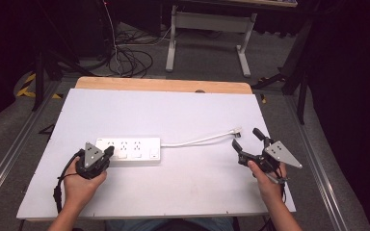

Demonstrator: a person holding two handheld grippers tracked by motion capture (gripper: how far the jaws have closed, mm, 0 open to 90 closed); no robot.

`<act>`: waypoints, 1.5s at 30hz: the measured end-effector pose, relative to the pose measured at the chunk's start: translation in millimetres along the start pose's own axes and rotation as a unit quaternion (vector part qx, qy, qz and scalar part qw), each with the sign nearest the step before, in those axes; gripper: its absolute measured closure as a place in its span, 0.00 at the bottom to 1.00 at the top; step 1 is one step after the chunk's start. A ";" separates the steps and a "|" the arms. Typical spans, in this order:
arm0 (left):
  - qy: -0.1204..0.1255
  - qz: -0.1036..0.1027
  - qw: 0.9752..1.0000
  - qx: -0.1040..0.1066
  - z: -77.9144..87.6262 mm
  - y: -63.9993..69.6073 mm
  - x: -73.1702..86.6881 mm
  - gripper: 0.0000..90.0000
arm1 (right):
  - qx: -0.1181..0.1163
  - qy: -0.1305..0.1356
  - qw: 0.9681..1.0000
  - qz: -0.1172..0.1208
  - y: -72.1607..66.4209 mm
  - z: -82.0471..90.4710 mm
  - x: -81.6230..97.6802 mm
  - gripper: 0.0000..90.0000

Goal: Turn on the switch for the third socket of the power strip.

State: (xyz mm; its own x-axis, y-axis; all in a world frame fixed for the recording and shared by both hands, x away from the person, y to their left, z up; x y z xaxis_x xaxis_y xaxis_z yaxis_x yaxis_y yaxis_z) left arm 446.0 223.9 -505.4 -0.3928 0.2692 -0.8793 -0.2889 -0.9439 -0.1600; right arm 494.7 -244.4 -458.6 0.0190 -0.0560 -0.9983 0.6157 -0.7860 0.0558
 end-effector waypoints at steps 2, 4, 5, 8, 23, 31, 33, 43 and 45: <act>0.007 0.001 1.000 0.000 0.6 0.1 -0.9 1.00 | 0.000 0.000 1.000 0.000 0.2 0.1 -0.1 0.13; 0.031 0.002 1.000 -0.007 2.5 -0.5 -4.1 0.99 | 0.000 0.000 1.000 0.000 0.1 0.2 -0.1 0.13; 0.039 0.002 0.999 -0.010 3.5 -1.1 -5.3 0.99 | 0.000 0.000 1.000 0.000 0.1 0.1 -0.1 0.13; 0.054 0.004 0.998 -0.015 5.9 -2.4 -7.6 0.99 | 0.000 0.000 1.000 0.000 0.1 0.0 0.0 0.13; 0.123 0.023 0.992 -0.035 18.2 -8.3 -17.2 0.99 | 0.000 0.001 1.000 0.000 0.1 0.2 -0.2 0.13; 0.142 0.025 0.989 -0.038 21.4 -9.6 -19.6 0.98 | 0.000 0.001 1.000 0.001 0.1 0.1 -0.1 0.13; 0.147 0.026 0.988 -0.042 22.6 -10.7 -20.2 0.98 | 0.000 0.000 1.000 0.000 0.1 0.1 -0.1 0.13; 0.172 0.038 0.982 -0.062 28.0 -15.9 -23.2 0.94 | 0.001 -0.001 1.000 0.001 0.1 0.1 0.0 0.13; 0.176 0.042 0.981 -0.068 29.2 -16.9 -23.9 0.90 | 0.000 0.000 1.000 0.001 0.0 0.1 0.0 0.13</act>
Point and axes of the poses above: each handheld gripper's, and its own axes: z roughly backward along the jaws, x roughly out of its underside, y roughly to its right, the point moved 5 cm from there along -z, roughly forward along the jaws, and after that the axes turned 6 degrees about -x, right-handed, at the moved point
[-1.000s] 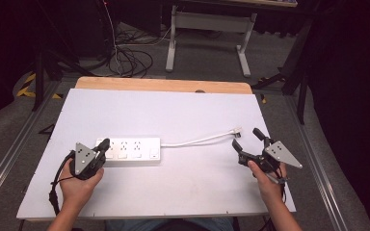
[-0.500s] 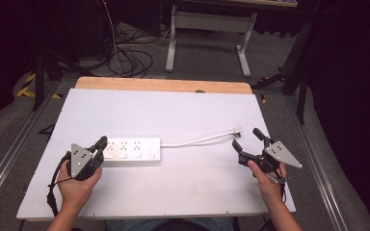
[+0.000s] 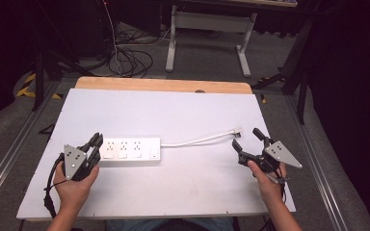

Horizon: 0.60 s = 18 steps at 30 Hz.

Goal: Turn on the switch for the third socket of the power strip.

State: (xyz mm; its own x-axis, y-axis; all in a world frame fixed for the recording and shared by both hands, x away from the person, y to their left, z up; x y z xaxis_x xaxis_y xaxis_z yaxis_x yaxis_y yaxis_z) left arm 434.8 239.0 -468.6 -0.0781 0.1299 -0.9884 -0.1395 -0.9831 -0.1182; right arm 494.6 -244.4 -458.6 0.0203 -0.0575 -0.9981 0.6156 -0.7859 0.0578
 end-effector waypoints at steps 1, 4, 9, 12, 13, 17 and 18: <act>0.001 0.000 1.000 -0.005 -0.2 -0.9 -0.5 0.89 | 0.000 0.000 1.000 0.000 0.0 0.0 0.0 0.13; 0.001 0.003 1.000 -0.009 -0.5 -1.1 -0.4 0.88 | 0.000 0.000 1.000 0.000 0.0 0.0 0.0 0.13; 0.008 0.003 1.000 -0.020 0.8 -3.5 -2.9 0.86 | 0.000 0.000 1.000 0.000 0.1 0.1 0.0 0.13; 0.015 0.008 0.999 -0.032 3.0 -7.7 -4.8 0.84 | 0.000 0.000 1.000 0.000 0.2 0.1 0.0 0.13; 0.015 0.010 0.999 -0.034 3.6 -9.1 -4.7 0.83 | 0.000 0.000 1.000 0.000 0.1 0.1 -0.1 0.13; 0.015 0.018 0.999 -0.044 4.3 -13.3 -4.5 0.82 | -0.001 0.000 1.000 0.000 0.0 0.1 -0.1 0.13; 0.017 0.019 0.999 -0.046 4.3 -14.2 -4.8 0.81 | -0.001 0.000 1.000 -0.001 0.0 0.1 -0.1 0.13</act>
Point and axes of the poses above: each handheld gripper's, and its own axes: z roughly backward along the jaws, x roughly out of its underside, y roughly to its right, the point moved 5 cm from there along -z, roughly forward along the jaws, and after that the axes turned 6 degrees about -x, right-handed, at the moved point
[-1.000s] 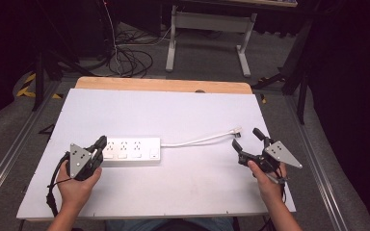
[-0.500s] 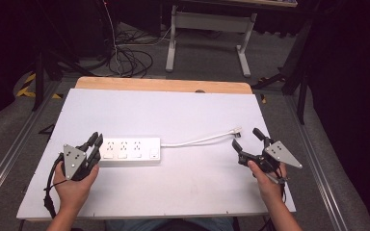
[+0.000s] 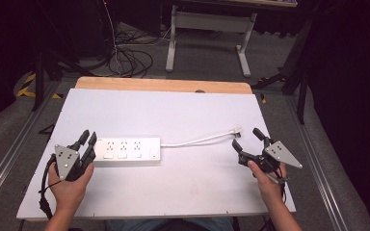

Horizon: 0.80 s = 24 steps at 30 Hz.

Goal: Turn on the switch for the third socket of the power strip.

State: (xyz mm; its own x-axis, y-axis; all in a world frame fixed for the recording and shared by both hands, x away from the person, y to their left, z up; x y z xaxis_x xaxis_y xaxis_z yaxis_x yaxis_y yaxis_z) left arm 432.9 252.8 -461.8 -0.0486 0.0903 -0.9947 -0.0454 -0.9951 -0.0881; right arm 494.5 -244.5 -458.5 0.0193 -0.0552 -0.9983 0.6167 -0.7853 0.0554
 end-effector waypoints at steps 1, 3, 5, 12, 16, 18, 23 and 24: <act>-0.001 0.000 1.000 0.000 0.3 -0.5 0.0 0.80 | 0.000 0.000 1.000 0.000 0.2 -0.1 0.0 0.13; -0.002 0.002 1.000 0.000 0.3 -1.0 0.1 0.78 | 0.000 0.000 1.000 0.000 0.1 0.0 0.1 0.13; -0.002 0.003 1.000 -0.002 0.1 -1.3 0.0 0.75 | 0.000 0.000 1.000 0.000 0.1 0.0 0.0 0.13; 0.001 0.010 1.000 -0.017 -0.1 -1.7 -1.1 0.61 | 0.001 0.000 1.000 0.000 0.2 0.2 0.0 0.13; 0.000 0.011 1.000 -0.024 -0.4 -2.9 -1.4 0.58 | 0.002 0.000 1.000 0.000 0.6 0.3 0.0 0.13; -0.002 0.015 1.000 -0.027 -0.3 -3.4 -1.2 0.58 | 0.002 0.000 1.000 0.000 0.7 0.2 0.0 0.13; -0.002 0.014 0.999 -0.032 -0.2 -4.8 -1.2 0.54 | 0.002 -0.001 1.000 0.000 0.4 0.1 0.0 0.13; -0.002 0.014 0.999 -0.033 -0.2 -4.8 -1.1 0.54 | 0.002 -0.001 1.000 0.000 0.4 0.1 0.0 0.13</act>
Point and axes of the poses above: each handheld gripper's, and its own axes: z roughly backward along the jaws, x roughly out of its underside, y roughly to its right, the point moved 5 cm from there along -z, roughly forward along the jaws, and after that the axes turned 6 degrees about -x, right-handed, at the moved point
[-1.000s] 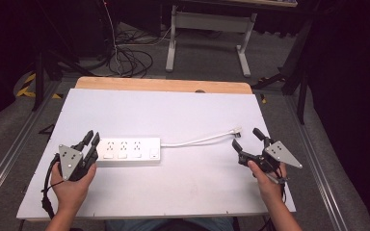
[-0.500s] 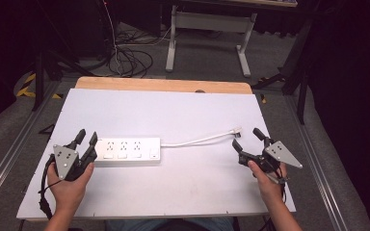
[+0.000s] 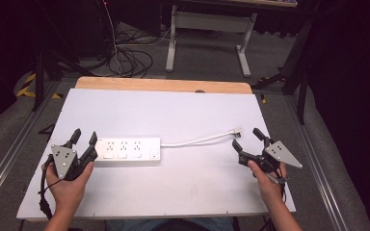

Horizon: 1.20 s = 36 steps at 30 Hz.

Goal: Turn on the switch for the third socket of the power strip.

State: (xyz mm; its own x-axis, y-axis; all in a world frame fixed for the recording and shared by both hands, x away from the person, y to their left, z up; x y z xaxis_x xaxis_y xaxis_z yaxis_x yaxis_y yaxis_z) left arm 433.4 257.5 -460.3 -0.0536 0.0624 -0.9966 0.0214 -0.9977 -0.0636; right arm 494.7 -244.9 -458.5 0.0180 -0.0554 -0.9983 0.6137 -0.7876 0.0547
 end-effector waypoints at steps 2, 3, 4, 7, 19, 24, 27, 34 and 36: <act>0.000 0.001 1.000 -0.001 -0.1 -0.1 -0.1 0.51 | 0.000 0.001 1.000 0.000 0.2 0.0 0.0 0.13; 0.000 0.001 1.000 -0.002 -0.1 -0.2 -0.2 0.51 | 0.000 0.001 1.000 0.000 0.2 0.0 0.0 0.13; 0.001 0.003 1.000 -0.003 -0.4 -0.2 -0.2 0.50 | 0.000 0.001 1.000 0.000 0.2 0.0 0.0 0.13; -0.002 0.005 1.000 -0.004 -1.2 0.0 0.5 0.45 | 0.000 0.000 1.000 0.000 0.1 0.0 0.0 0.13; -0.002 0.003 1.000 -0.020 -3.9 2.0 1.0 0.33 | 0.001 0.000 1.000 0.001 0.2 0.2 -0.1 0.13; -0.002 0.002 1.000 -0.028 -4.3 2.8 1.0 0.23 | 0.001 0.001 1.000 0.000 0.4 0.1 0.0 0.13; -0.002 0.000 1.000 -0.030 -4.5 3.0 1.3 0.19 | 0.001 0.001 1.000 0.001 0.4 0.2 -0.1 0.13; 0.001 -0.007 1.000 -0.017 -3.9 5.0 1.9 0.11 | 0.000 0.002 1.000 0.000 0.3 0.2 -0.3 0.12; 0.002 -0.008 1.000 -0.017 -3.7 4.9 1.9 0.11 | 0.000 0.002 1.000 -0.001 0.4 0.2 -0.3 0.11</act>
State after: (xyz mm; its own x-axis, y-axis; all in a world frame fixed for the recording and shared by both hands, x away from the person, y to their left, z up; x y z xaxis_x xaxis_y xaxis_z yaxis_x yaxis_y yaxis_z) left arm 437.1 252.8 -462.7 -0.0503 0.0786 -0.9956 0.0549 -0.9952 -0.0813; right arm 494.7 -245.3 -458.2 0.0205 -0.0508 -0.9985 0.6141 -0.7874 0.0527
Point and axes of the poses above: each handheld gripper's, and its own axes: z roughly backward along the jaws, x roughly out of its underside, y roughly to its right, the point moved 5 cm from there along -z, roughly forward along the jaws, and after that the axes turned 6 degrees about -x, right-handed, at the moved point
